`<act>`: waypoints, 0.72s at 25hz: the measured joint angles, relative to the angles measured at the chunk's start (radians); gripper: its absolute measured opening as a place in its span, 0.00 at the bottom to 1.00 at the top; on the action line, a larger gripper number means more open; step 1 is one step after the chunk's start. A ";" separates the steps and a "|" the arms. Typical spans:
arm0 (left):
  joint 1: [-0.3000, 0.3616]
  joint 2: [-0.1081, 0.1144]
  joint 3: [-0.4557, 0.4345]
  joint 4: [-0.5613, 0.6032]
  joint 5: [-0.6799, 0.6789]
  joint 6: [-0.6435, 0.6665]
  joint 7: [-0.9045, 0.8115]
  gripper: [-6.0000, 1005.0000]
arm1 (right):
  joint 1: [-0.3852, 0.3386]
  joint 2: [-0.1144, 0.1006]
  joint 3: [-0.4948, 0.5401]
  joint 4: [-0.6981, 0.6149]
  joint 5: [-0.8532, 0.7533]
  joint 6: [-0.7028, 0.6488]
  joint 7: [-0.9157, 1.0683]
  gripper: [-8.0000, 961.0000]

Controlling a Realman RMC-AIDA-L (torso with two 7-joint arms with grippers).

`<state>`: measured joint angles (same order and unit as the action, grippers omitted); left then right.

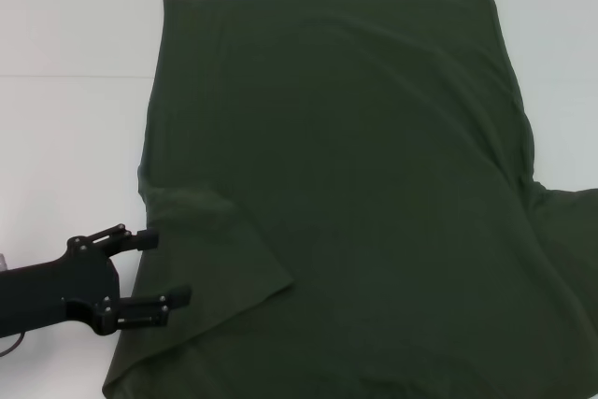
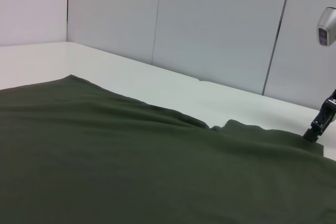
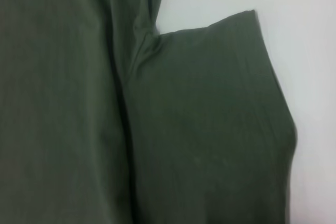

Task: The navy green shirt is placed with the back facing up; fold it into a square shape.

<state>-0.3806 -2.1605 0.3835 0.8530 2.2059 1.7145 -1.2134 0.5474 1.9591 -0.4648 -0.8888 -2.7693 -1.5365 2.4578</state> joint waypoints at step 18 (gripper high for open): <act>-0.007 -0.001 0.002 0.000 0.000 -0.001 0.000 0.93 | 0.017 -0.002 -0.003 0.033 0.002 0.009 -0.002 0.83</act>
<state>-0.3877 -2.1614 0.3851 0.8530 2.2059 1.7135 -1.2134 0.5649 1.9570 -0.4679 -0.8560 -2.7676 -1.5278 2.4562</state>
